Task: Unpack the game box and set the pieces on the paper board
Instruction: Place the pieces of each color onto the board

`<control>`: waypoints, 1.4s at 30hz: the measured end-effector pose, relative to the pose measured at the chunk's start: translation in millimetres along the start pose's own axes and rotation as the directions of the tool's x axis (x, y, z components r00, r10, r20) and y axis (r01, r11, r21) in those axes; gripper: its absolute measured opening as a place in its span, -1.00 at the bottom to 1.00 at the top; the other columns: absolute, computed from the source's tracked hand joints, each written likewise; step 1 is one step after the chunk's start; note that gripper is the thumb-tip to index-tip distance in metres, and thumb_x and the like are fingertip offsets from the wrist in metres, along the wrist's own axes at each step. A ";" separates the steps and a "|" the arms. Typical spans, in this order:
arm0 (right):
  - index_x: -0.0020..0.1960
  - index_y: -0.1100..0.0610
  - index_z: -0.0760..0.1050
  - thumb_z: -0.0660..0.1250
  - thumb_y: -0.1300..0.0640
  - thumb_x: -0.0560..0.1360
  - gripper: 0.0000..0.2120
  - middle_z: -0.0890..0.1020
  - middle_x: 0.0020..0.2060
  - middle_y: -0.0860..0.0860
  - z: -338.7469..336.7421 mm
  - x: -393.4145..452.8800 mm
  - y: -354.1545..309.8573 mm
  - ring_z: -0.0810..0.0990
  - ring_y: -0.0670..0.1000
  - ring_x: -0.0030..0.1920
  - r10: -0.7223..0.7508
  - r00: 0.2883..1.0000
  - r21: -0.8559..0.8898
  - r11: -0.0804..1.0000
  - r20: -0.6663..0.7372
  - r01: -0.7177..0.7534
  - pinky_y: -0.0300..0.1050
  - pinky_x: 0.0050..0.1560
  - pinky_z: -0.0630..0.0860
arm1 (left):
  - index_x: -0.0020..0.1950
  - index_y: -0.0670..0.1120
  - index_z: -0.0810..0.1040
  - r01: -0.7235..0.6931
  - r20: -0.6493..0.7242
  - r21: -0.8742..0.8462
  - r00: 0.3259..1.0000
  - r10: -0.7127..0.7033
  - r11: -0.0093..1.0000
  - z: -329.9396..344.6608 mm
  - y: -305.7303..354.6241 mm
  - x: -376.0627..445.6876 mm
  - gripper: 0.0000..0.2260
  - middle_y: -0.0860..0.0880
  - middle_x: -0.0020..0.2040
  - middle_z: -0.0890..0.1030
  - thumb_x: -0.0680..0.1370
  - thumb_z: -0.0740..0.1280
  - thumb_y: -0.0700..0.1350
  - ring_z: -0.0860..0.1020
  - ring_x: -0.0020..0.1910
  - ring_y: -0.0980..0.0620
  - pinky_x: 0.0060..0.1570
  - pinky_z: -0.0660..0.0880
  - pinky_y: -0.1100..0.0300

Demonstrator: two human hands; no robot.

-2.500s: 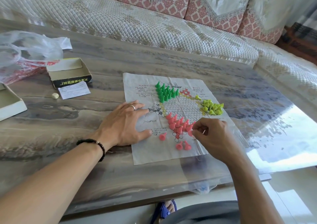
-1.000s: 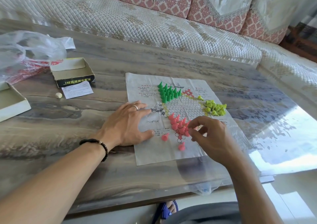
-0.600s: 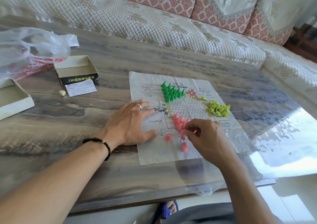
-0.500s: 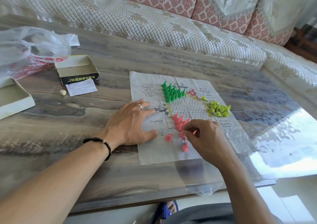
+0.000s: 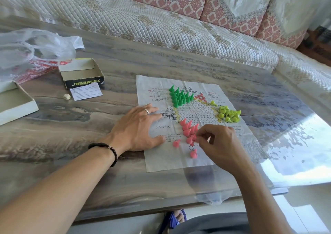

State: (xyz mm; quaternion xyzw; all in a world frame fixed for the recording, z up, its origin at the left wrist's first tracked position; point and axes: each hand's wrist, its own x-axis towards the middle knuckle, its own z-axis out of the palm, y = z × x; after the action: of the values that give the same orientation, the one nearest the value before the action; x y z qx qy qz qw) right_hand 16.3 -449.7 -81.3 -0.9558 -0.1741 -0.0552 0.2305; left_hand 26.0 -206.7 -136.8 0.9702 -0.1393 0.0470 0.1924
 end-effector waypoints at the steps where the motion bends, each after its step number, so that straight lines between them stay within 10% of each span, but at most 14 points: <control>1: -0.19 0.00 0.65 0.39 0.22 0.41 -0.86 0.61 -0.37 -0.18 -4.1 -1.8 1.0 0.55 -0.19 -0.31 0.010 0.999 0.008 1.000 0.040 -0.011 -0.34 -0.27 0.46 | 0.48 0.02 0.32 -0.001 0.000 0.003 1.000 0.001 1.000 0.2 -0.1 -0.1 -0.17 0.04 0.51 0.26 0.30 0.11 0.43 0.09 0.53 0.08 0.49 0.01 0.14; 8: -0.03 -0.09 0.66 0.38 0.18 0.42 -0.78 0.62 -0.34 -0.16 -10.8 -12.8 4.0 0.55 -0.17 -0.30 0.026 0.940 0.036 0.999 0.339 -0.040 -0.29 -0.22 0.49 | 0.47 0.01 0.34 -0.004 -0.006 0.006 1.000 0.004 1.000 0.4 -0.3 -0.3 -0.12 0.03 0.51 0.28 0.26 0.04 0.45 0.12 0.52 0.07 0.49 0.05 0.11; 42: -0.11 -0.04 0.61 0.46 0.13 0.42 -0.91 0.60 -0.36 -0.16 -3.8 -8.1 12.3 0.52 -0.20 -0.34 0.101 0.983 -0.057 0.994 0.154 -0.093 -0.40 -0.32 0.39 | 0.47 0.01 0.34 -0.005 -0.007 0.000 1.000 0.005 1.000 0.5 -0.3 0.4 -0.14 0.04 0.51 0.28 0.27 0.06 0.44 0.11 0.52 0.08 0.48 0.02 0.15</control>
State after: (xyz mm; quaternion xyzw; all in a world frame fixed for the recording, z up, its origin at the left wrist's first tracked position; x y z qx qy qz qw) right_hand 13.0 -464.1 -84.6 -0.9700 -0.1433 0.0269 0.1947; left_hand 26.5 -206.7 -137.2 0.9697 -0.1411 0.0507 0.1927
